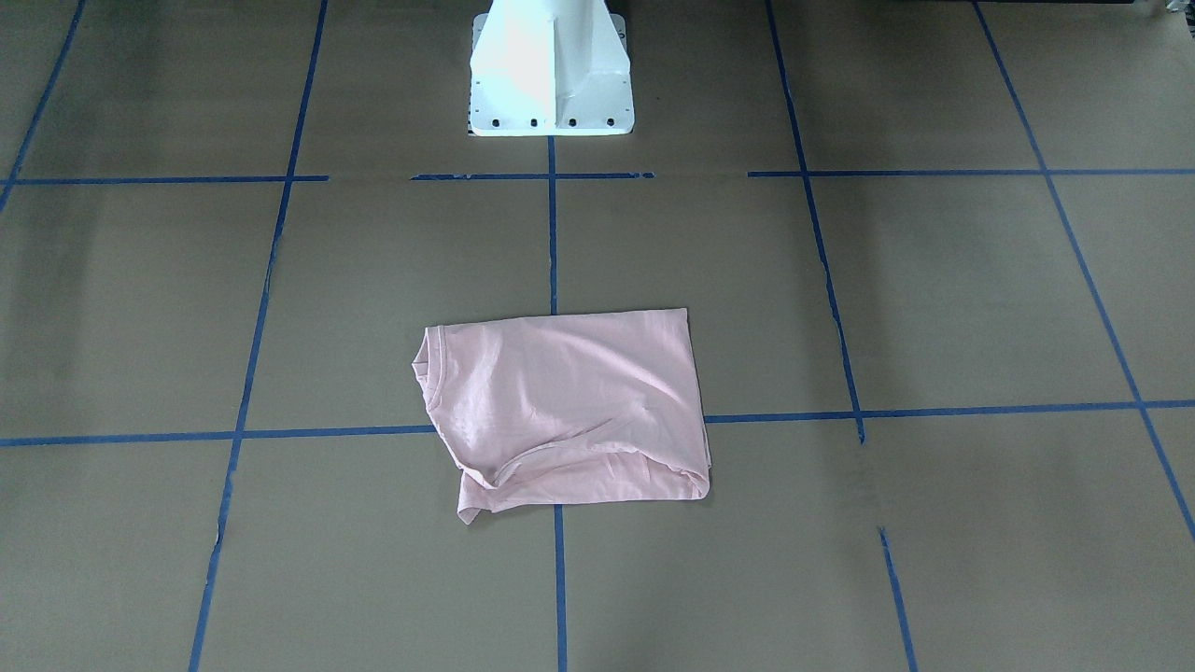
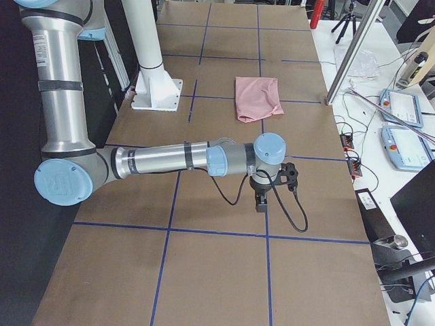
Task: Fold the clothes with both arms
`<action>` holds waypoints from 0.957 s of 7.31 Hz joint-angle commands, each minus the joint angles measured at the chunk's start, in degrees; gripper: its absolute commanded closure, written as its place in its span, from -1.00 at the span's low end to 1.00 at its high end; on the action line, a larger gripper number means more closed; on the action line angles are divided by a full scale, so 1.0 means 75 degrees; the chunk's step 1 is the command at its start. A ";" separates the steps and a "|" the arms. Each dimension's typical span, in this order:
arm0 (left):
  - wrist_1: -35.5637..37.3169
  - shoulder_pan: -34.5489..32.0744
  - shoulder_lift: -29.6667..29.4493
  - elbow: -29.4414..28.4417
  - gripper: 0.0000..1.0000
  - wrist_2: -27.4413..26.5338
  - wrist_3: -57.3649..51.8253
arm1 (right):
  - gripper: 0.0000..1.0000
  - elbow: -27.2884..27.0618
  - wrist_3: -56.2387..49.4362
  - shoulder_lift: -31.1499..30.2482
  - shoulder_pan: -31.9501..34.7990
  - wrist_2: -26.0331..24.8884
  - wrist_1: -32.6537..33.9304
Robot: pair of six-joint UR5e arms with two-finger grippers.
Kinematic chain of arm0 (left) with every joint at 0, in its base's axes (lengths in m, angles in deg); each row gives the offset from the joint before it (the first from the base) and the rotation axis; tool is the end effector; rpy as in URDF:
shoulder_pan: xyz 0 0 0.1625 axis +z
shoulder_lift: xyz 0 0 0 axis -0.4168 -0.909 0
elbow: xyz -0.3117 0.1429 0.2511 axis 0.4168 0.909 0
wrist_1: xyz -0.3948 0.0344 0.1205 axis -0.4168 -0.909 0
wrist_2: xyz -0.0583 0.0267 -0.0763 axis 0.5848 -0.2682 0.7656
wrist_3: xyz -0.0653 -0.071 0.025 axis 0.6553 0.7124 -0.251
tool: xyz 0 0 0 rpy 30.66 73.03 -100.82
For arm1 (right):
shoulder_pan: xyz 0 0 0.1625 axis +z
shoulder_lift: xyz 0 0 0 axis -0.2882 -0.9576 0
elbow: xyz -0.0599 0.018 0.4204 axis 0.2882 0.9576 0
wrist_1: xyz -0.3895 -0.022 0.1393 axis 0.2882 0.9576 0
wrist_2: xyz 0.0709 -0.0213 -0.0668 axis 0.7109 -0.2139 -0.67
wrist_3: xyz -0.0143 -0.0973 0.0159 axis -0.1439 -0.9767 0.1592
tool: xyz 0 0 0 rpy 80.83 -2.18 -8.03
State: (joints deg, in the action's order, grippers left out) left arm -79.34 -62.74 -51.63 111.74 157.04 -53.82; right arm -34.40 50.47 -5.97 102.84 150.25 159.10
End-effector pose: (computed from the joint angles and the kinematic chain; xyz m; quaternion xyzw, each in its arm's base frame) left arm -0.0415 -0.4915 0.6264 0.1280 0.3650 0.1459 0.9106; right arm 0.0242 -0.5174 0.5888 0.0247 -0.4082 -0.0138 0.9124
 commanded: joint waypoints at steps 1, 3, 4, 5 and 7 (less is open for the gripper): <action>-0.0062 0.0002 0.0031 -0.0348 -1.00 -0.0017 -0.0009 | -1.00 0.0132 -0.0030 -0.0542 0.0006 -0.0402 -0.0035; 0.0148 -0.0021 0.0089 -0.0349 -1.00 -0.0017 -0.0009 | -1.00 0.0473 -0.0066 -0.0720 0.0018 -0.0511 -0.0047; 0.0265 -0.0033 0.0101 -0.0349 -1.00 -0.0006 -0.0009 | -1.00 0.0473 -0.0042 -0.0720 0.0018 -0.0511 -0.0117; 0.0289 -0.0033 0.0228 -0.0303 -1.00 -0.0017 -0.0009 | -1.00 0.0473 -0.0007 -0.0720 0.0018 -0.0511 -0.0245; 0.0592 -0.0021 0.0207 -0.0337 -1.00 -0.0006 0.0049 | -1.00 0.0438 0.0005 -0.0779 0.0029 -0.0487 -0.0246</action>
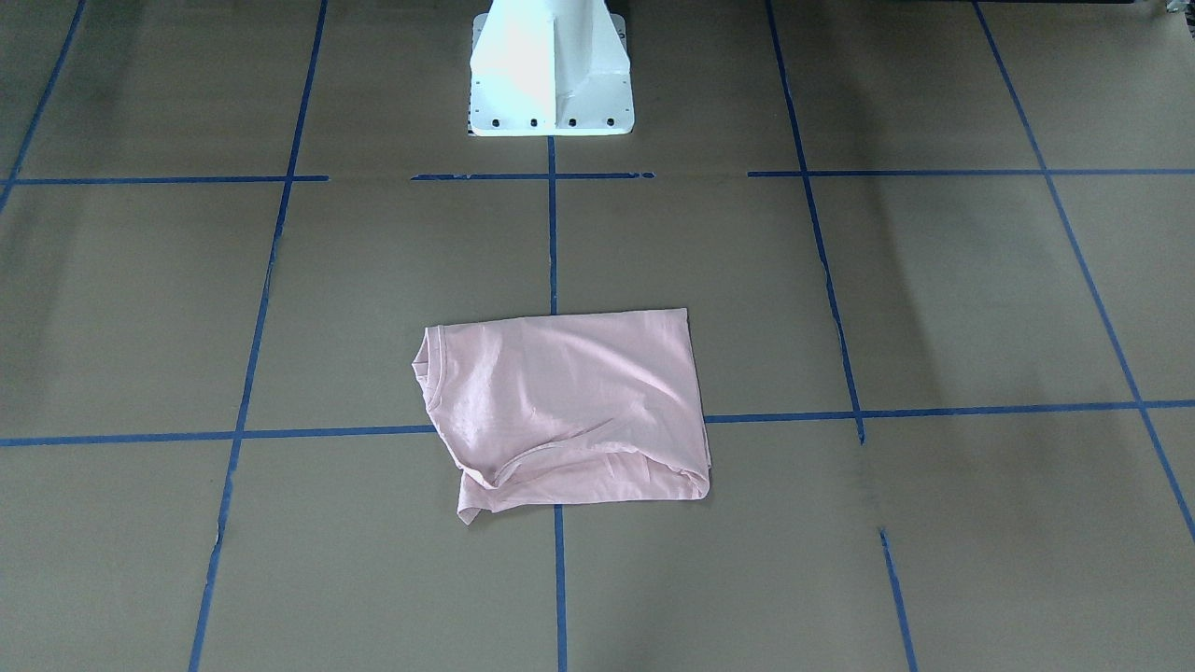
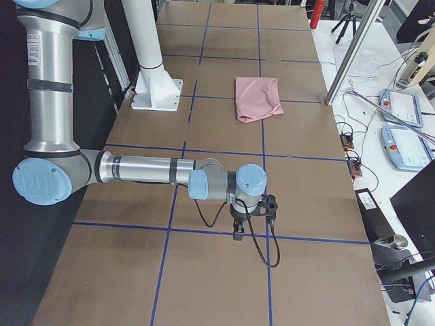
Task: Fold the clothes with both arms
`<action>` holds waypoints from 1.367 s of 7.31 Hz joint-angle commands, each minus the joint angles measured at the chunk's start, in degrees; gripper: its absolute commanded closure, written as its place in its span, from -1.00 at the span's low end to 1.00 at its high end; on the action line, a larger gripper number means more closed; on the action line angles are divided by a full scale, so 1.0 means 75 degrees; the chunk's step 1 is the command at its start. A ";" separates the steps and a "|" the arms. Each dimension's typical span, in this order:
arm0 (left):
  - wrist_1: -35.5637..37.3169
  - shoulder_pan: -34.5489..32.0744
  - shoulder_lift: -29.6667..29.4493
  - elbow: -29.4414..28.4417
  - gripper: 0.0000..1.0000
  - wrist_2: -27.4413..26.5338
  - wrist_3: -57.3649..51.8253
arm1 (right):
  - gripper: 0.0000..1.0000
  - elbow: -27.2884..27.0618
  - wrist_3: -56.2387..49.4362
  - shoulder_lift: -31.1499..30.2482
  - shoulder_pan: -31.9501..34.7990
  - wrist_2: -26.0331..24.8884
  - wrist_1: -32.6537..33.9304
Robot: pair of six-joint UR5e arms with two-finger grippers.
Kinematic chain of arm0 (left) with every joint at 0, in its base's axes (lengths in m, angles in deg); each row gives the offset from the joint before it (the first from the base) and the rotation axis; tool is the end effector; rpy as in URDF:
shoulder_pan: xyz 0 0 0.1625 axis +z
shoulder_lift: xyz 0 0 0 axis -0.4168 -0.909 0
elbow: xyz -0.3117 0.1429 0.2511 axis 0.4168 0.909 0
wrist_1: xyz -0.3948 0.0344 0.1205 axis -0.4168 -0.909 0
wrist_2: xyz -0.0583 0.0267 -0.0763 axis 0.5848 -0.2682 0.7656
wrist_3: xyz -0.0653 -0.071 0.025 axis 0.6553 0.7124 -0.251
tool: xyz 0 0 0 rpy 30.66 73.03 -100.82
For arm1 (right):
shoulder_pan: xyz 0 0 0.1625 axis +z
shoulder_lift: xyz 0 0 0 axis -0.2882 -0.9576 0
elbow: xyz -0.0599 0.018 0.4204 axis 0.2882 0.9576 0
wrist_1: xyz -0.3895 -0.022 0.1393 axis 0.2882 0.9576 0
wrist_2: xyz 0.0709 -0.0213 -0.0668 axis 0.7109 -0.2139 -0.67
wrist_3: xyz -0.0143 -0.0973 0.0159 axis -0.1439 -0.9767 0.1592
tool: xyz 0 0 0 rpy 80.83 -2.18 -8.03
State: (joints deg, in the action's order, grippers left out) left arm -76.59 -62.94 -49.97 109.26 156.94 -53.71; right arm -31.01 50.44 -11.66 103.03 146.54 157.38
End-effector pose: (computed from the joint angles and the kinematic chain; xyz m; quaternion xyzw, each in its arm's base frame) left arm -0.0442 -0.4722 0.6674 0.0729 0.3697 0.1216 0.9183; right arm 0.0335 -0.4711 0.6685 -0.0307 -0.3746 0.0137 0.9266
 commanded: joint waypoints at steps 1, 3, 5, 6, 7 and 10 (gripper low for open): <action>0.0994 0.0017 -0.0109 0.0063 -1.00 0.0020 0.0035 | -1.00 -0.0026 0.0009 -0.0031 0.0027 0.0019 -0.0018; 0.1061 -0.0007 -0.0075 0.0098 -1.00 0.0114 0.0814 | -1.00 -0.0061 0.0009 -0.0020 0.0098 0.0136 -0.0018; 0.1014 -0.0018 -0.0145 0.0145 -1.00 0.0196 0.0867 | -1.00 -0.0073 0.0009 -0.0020 0.0121 0.0136 -0.0018; 0.1013 -0.0018 -0.0215 0.0122 -1.00 0.0312 0.0890 | -1.00 -0.0085 0.0009 -0.0020 0.0133 0.0136 -0.0029; 0.1013 -0.0018 -0.0215 0.0122 -1.00 0.0348 0.0890 | -1.00 -0.0074 0.0009 -0.0008 0.0133 0.0136 -0.0018; 0.1002 -0.0018 -0.0215 0.0110 -1.00 0.0348 0.0867 | -1.00 -0.0073 0.0020 -0.0020 0.0168 0.0136 -0.0018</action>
